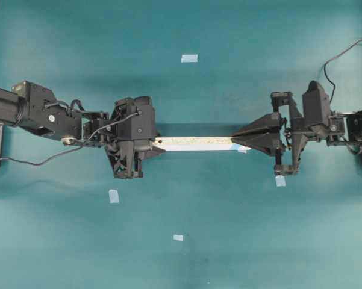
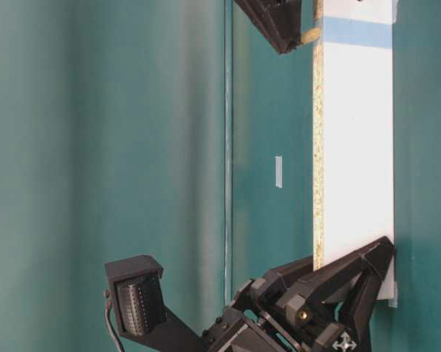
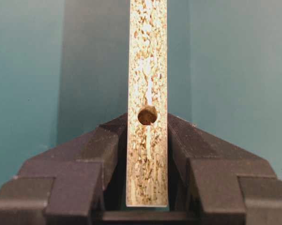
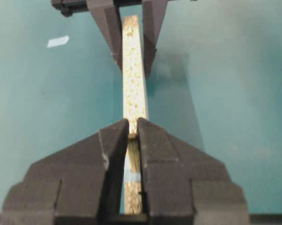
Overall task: Move the wooden board into place and insert the rod into its hole.
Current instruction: 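Push the dowel into the board's end hole with the right gripper, then open the right gripper and pull it back from the board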
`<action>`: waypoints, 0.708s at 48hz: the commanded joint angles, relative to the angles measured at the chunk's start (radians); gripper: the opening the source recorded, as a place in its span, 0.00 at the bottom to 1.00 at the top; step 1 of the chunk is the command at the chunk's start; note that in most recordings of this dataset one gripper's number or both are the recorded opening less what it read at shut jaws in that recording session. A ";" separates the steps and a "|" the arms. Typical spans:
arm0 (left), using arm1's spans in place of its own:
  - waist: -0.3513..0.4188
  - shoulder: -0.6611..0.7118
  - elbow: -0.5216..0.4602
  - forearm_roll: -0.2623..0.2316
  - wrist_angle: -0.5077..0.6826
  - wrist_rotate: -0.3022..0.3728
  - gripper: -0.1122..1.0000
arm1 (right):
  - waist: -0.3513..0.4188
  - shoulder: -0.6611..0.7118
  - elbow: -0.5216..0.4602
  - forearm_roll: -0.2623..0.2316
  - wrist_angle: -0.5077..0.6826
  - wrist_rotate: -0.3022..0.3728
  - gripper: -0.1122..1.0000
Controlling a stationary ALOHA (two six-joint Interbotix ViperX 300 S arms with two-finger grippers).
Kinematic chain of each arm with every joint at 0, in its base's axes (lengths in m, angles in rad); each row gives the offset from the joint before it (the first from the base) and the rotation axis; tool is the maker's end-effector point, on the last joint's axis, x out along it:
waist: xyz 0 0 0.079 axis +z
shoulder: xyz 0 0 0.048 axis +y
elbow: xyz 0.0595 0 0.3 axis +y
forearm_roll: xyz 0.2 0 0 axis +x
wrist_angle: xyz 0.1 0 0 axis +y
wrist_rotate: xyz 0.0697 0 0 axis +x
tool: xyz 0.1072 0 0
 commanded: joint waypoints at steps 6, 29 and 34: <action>-0.002 -0.012 -0.011 0.000 -0.003 -0.006 0.32 | 0.005 -0.057 0.026 0.002 0.011 0.002 0.18; -0.002 -0.012 -0.009 0.000 -0.003 -0.006 0.32 | 0.014 -0.091 -0.002 0.002 0.195 0.002 0.18; -0.002 -0.012 -0.008 0.000 -0.003 -0.006 0.32 | 0.014 -0.091 -0.002 0.003 0.232 0.005 0.18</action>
